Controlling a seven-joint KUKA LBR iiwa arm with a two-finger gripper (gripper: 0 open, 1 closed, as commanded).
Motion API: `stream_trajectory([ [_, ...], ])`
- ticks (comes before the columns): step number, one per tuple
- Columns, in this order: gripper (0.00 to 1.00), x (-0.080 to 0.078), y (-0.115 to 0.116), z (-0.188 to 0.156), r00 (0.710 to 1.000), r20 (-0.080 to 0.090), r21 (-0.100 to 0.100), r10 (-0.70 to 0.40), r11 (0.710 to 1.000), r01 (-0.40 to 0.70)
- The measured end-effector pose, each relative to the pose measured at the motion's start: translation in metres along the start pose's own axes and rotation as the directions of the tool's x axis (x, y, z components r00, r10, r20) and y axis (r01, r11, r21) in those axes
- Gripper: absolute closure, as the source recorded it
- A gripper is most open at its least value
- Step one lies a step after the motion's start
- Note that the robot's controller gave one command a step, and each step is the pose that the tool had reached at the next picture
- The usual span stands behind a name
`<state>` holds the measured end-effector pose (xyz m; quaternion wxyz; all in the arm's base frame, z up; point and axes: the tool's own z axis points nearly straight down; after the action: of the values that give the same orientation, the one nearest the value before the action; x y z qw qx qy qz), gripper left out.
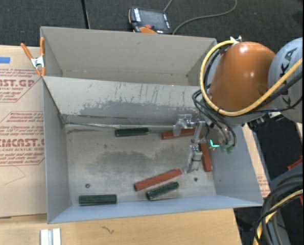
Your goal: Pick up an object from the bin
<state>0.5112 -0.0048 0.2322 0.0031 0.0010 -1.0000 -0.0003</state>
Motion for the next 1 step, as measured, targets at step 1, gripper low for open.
stream_trajectory([
  [1,0.00,0.0302,-0.0198,0.1367,0.997,-0.003,0.000,-0.080,0.997,0.080],
])
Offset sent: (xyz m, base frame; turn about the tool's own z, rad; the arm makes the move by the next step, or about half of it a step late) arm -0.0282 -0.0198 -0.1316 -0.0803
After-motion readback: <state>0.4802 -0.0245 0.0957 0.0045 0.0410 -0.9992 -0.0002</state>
